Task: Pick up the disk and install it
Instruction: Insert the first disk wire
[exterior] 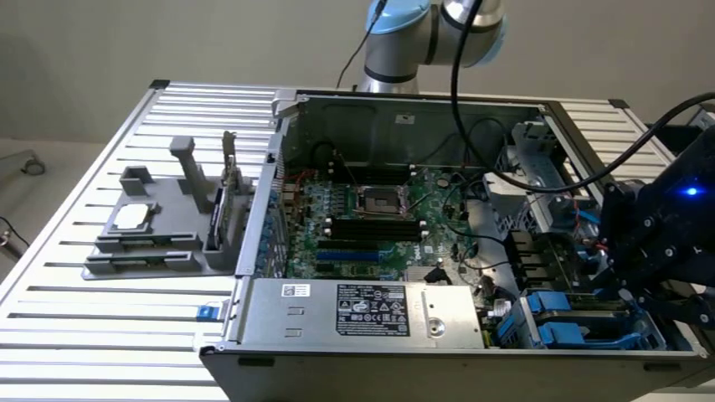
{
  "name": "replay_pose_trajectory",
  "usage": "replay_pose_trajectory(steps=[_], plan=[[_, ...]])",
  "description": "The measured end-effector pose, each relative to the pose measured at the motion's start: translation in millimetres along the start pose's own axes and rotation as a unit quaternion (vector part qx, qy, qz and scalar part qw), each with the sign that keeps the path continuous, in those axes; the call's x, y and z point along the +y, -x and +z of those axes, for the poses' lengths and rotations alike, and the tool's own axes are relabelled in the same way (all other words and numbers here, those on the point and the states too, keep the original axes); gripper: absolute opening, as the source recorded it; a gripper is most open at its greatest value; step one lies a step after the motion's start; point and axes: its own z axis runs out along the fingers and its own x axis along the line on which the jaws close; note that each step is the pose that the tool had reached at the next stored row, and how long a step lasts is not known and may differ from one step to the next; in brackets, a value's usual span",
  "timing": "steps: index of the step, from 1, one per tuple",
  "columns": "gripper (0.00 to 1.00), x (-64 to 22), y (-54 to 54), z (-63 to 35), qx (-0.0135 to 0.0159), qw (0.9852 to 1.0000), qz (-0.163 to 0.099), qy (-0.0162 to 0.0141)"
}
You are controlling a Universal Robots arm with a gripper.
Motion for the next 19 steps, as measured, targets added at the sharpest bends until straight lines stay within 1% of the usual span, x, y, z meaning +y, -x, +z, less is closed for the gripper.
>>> replay_pose_trajectory(steps=[1,3,8,11,13,14,15,16,19], plan=[[0.16,0.0,0.1,0.2,-0.0015,1.0,0.005,0.0002],[0.16,-0.1,0.2,1.0,-0.0041,0.9999,0.014,-0.001],[0.16,-0.2,0.2,2.3,-0.0094,0.9995,0.029,-0.01],[0.16,-0.3,0.3,3.1,-0.0122,0.9991,0.038,-0.0162],[0.16,-0.3,0.3,3.3,-0.013,0.9987,0.044,-0.0213],[0.16,-0.3,0.3,3.5,-0.0129,0.9985,0.047,-0.0237],[0.16,-0.4,0.3,3.6,-0.0128,0.9983,0.05,-0.0254],[0.16,-0.5,0.2,3.6,-0.0128,0.9982,0.053,-0.0261],[0.16,-0.3,-0.7,3.8,-0.0127,0.9977,0.061,-0.0265]])
